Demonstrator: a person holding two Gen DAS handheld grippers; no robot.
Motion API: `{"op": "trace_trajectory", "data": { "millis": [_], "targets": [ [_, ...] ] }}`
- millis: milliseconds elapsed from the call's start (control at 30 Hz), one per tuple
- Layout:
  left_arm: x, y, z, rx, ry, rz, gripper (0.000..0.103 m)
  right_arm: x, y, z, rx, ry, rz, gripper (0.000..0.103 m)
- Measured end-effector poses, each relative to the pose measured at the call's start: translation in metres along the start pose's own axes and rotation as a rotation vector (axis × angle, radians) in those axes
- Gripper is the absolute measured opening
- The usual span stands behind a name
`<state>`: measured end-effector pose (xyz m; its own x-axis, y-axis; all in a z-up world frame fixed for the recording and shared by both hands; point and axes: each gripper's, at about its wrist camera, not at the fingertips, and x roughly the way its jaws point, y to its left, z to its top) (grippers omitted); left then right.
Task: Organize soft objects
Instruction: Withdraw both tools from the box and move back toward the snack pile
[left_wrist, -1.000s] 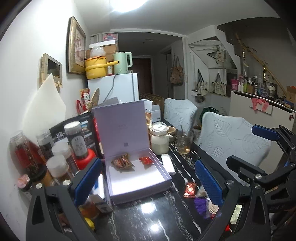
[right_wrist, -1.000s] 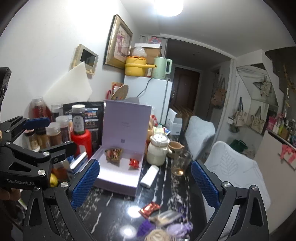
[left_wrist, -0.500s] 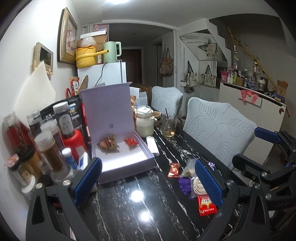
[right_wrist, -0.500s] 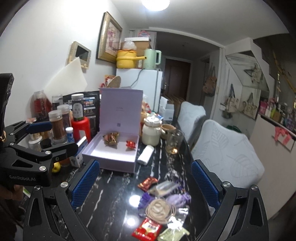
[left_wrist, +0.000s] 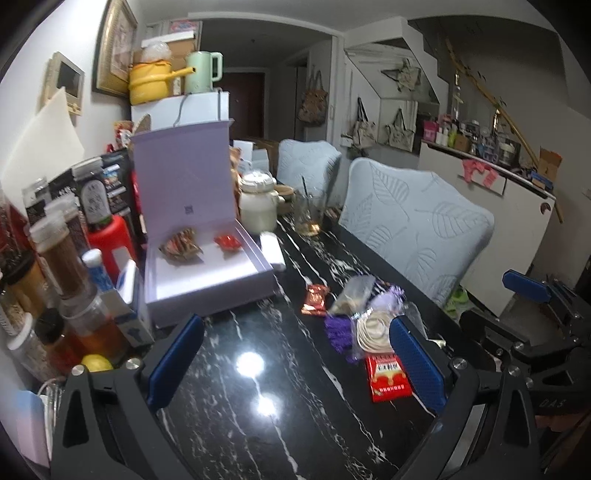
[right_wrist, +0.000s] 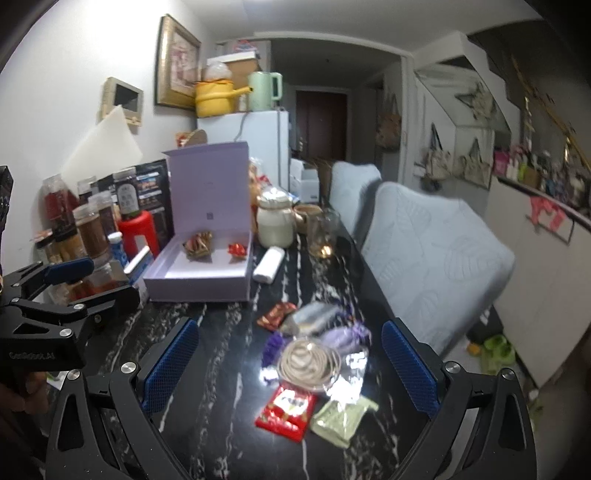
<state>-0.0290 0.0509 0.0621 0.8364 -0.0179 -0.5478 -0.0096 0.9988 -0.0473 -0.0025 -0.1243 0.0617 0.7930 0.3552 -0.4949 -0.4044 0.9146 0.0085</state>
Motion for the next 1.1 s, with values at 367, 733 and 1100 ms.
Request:
{"op": "trace_trajectory", "data": {
  "millis": [367,733,1100],
  "targets": [
    [0.037,-0.014,-0.024,0.011,0.106,-0.057,0.102,0.025,-0.023,-0.042,0.077,0.121,-0.036,0.101],
    [0.080,-0.019,-0.041,-0.025,0.179,-0.087,0.102,0.062,-0.054,-0.069,0.147,0.213,-0.051,0.101],
    [0.111,-0.024,-0.045,-0.031,0.226,-0.094,0.102,0.097,-0.074,-0.083,0.169,0.291,-0.058,0.101]
  ]
}}
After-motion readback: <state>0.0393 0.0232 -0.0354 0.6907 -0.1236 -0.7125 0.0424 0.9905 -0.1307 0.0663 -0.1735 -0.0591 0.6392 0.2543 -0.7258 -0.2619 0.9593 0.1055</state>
